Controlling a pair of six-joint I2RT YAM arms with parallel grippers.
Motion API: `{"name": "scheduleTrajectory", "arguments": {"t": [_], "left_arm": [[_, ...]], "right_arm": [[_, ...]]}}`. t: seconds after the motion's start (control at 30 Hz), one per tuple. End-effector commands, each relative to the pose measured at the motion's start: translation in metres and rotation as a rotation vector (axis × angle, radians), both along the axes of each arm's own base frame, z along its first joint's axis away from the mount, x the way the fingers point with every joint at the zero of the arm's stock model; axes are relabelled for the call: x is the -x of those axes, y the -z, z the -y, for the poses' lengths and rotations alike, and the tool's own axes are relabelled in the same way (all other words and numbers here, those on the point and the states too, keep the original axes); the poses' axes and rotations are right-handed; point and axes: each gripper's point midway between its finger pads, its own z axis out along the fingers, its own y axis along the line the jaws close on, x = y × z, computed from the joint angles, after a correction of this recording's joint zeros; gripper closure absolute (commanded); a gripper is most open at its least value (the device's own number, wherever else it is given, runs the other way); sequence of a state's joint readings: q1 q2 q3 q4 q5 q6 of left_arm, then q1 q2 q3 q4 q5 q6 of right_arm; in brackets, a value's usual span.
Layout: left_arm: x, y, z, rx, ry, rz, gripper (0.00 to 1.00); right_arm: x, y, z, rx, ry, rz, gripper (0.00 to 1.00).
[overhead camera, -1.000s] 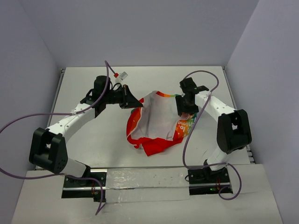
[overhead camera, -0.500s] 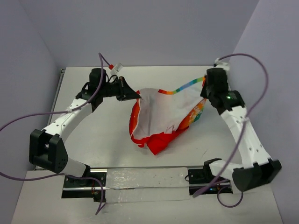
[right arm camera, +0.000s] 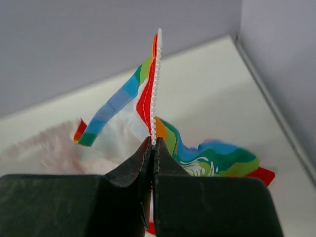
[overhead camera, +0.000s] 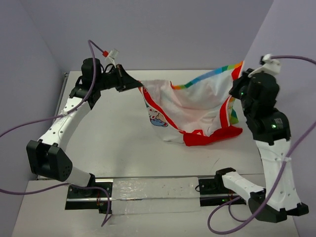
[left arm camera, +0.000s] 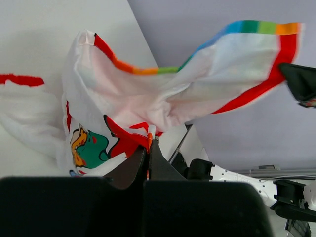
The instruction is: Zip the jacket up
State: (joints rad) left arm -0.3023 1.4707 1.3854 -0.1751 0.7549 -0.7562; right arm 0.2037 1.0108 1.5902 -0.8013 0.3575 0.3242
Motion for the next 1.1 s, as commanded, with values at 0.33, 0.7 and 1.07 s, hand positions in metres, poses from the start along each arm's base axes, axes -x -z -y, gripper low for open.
{"name": "scheduleTrajectory", "arguments": {"t": [0.33,0.7,1.07], "left_arm": [[0.032,0.118,-0.011,-0.080,-0.004,-0.203,1.00],[0.042,0.149,-0.017,-0.073,-0.041,-0.229,1.00],[0.042,0.140,-0.019,-0.086,-0.050,-0.217,1.00]], "right_arm": [[-0.010,0.263,-0.218,-0.050,-0.617,-0.514,0.51],[-0.014,0.282,-0.214,0.183,-0.664,-0.656,0.36],[-0.001,0.306,-0.205,0.177,-0.626,-0.729,0.48]]}}
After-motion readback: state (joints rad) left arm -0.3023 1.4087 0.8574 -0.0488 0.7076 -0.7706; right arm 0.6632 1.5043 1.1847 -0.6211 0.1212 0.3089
